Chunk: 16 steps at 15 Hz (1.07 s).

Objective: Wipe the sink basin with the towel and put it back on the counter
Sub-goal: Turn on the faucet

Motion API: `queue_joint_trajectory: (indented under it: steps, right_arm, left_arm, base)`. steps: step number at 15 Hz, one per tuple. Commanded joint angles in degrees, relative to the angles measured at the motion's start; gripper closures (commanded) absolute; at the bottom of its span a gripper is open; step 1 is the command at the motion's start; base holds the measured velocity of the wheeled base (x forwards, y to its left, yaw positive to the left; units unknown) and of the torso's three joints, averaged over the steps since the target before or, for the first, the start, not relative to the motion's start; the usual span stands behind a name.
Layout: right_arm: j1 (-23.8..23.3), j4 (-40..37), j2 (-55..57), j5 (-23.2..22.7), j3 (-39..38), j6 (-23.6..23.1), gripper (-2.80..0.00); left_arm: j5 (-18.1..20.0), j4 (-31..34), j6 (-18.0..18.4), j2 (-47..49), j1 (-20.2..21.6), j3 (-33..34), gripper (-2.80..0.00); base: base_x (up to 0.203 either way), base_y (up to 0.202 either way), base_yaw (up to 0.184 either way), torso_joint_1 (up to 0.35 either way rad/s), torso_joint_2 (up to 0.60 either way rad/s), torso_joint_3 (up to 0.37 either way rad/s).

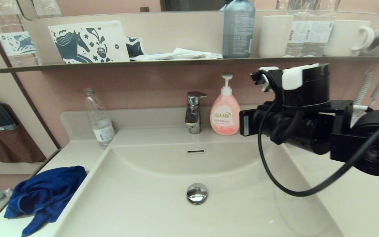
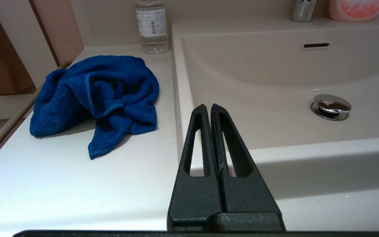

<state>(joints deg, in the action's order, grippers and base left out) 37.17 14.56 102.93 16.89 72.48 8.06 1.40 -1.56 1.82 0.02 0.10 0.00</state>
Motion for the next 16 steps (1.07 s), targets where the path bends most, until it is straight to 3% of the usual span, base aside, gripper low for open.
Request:
queue_joint_trajectory:
  steps: [1, 6, 16]
  right_arm:
    - [0.6, 0.2, 8.1, 0.3, 6.5, -0.1, 0.0]
    - [1.7, 0.4, 15.5, -0.2, 18.5, -0.2, 0.0]
    - [3.7, 2.9, 23.6, -0.1, 30.8, -3.2, 0.0]
  left_arm:
    - [0.0, 0.0, 0.0, 0.1, 0.0, 0.0, 0.0]
    - [0.0, 0.0, 0.0, 0.1, 0.0, 0.0, 0.0]
    - [0.0, 0.0, 0.0, 0.1, 0.0, 0.0, 0.0]
  base:
    - [0.0, 0.0, 0.0, 0.0, 0.0, 0.0]
    - [0.0, 0.0, 0.0, 0.0, 0.0, 0.0]
    - [0.0, 0.0, 0.0, 0.0, 0.0, 0.0]
